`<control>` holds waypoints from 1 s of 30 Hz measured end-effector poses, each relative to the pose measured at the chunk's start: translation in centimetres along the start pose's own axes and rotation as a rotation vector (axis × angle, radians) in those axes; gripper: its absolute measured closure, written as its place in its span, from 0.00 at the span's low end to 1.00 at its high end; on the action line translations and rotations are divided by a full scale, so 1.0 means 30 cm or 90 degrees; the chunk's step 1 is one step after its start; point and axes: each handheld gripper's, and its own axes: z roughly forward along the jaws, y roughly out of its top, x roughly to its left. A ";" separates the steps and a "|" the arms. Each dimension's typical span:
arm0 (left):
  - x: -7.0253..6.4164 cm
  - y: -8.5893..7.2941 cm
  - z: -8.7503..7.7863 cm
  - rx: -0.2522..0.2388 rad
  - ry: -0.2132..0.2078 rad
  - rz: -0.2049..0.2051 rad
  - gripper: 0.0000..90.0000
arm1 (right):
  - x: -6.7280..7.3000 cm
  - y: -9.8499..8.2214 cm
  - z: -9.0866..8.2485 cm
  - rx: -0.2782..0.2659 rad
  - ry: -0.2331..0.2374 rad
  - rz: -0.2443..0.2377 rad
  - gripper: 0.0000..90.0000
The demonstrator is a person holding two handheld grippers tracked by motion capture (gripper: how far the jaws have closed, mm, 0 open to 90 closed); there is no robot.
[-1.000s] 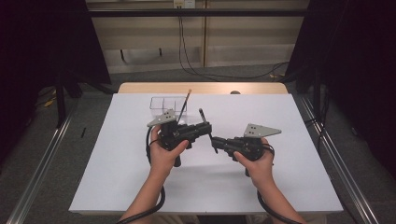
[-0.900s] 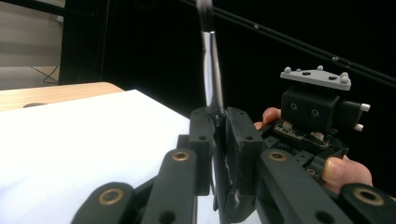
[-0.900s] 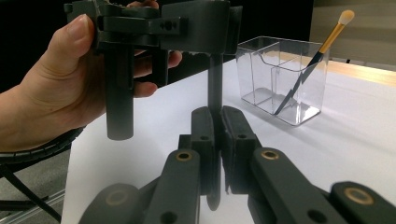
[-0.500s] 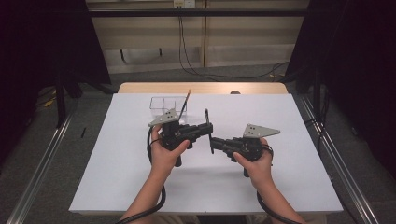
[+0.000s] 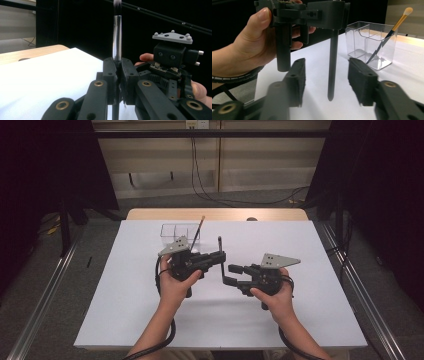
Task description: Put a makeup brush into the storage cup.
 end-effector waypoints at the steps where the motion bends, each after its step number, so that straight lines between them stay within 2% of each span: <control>1: 0.000 0.000 0.000 0.000 0.000 0.000 0.93 | 0.000 0.001 -0.001 0.001 -0.002 0.000 0.46; 6: -0.002 0.003 -0.002 0.003 0.000 0.005 0.93 | -0.004 0.000 -0.013 0.013 -0.009 -0.011 0.33; 8: -0.003 0.004 -0.004 -0.002 -0.007 0.004 0.93 | -0.008 -0.002 -0.020 0.018 -0.014 -0.011 0.29; 18: -0.003 0.006 -0.011 -0.001 0.000 0.010 0.93 | -0.026 -0.009 -0.075 0.024 -0.046 -0.020 0.13; 23: -0.005 0.006 -0.009 0.001 0.002 0.012 0.93 | -0.035 -0.014 -0.098 0.026 -0.052 -0.026 0.11; 28: -0.005 0.007 -0.011 0.003 0.005 0.015 0.93 | -0.042 -0.018 -0.123 0.048 -0.041 -0.041 0.06; 30: -0.006 0.007 -0.012 0.005 0.005 0.017 0.93 | -0.046 -0.020 -0.136 0.047 -0.047 -0.043 0.06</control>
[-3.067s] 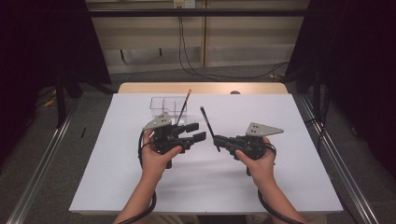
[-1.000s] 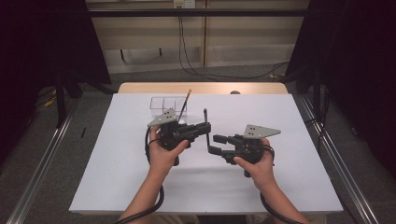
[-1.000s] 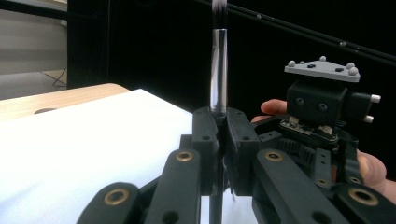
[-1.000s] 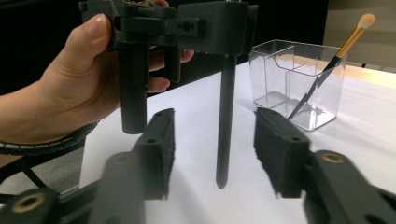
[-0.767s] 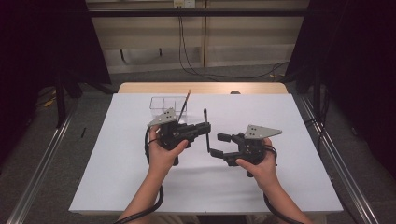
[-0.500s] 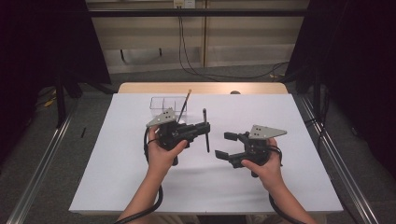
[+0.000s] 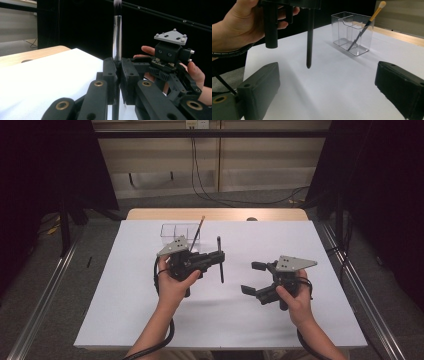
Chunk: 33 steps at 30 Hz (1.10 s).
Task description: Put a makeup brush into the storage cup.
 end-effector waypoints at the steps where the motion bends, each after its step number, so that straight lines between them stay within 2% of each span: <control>1: -0.001 0.000 0.000 0.000 0.000 0.000 0.93 | -0.002 -0.002 -0.005 0.004 -0.004 -0.005 0.06; 12: -0.003 0.001 -0.004 -0.001 0.000 0.004 0.93 | -0.023 -0.028 -0.069 0.022 -0.029 -0.007 0.07; 33: -0.006 0.005 -0.005 0.006 0.001 0.012 0.93 | -0.059 -0.066 -0.206 0.018 -0.065 0.005 0.08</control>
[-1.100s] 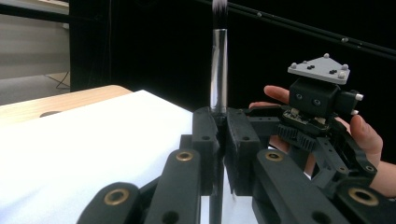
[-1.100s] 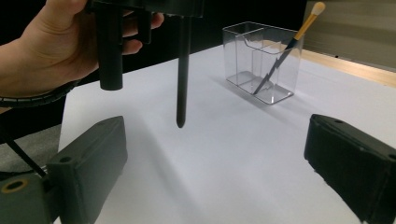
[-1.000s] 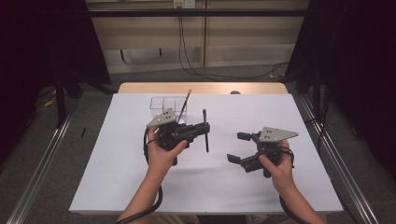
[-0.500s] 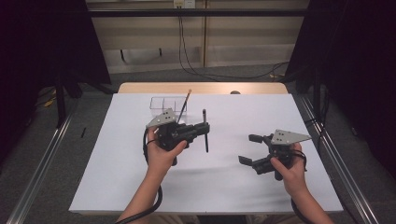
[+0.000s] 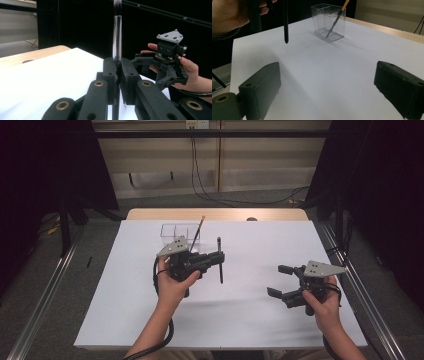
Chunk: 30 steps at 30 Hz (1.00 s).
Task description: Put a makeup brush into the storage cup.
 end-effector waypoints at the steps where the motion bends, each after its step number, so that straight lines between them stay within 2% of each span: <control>1: 0.001 0.000 0.000 0.000 0.000 -0.001 0.93 | -0.001 -0.002 -0.004 0.001 0.000 0.001 0.08; 20: 0.004 0.003 -0.012 0.002 0.005 0.002 0.93 | -0.018 -0.030 -0.058 0.001 -0.014 0.008 0.09; 30: 0.012 0.008 -0.023 0.003 0.017 0.001 0.93 | -0.020 -0.050 -0.077 -0.003 -0.017 0.014 0.10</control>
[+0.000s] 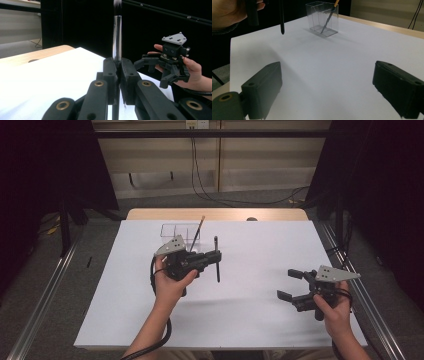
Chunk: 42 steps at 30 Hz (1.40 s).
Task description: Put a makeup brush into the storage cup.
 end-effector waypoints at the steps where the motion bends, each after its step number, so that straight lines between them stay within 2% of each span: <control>1: 0.001 0.001 -0.001 0.000 0.002 0.001 0.93 | 0.000 -0.002 -0.002 0.001 -0.003 -0.002 0.10; 24: 0.032 0.021 -0.026 -0.005 0.022 -0.001 0.93 | 0.001 -0.023 -0.029 -0.003 -0.001 0.006 0.10; 42: 0.070 0.067 -0.044 -0.002 0.051 0.009 0.93 | 0.004 -0.025 -0.036 -0.007 -0.002 0.003 0.11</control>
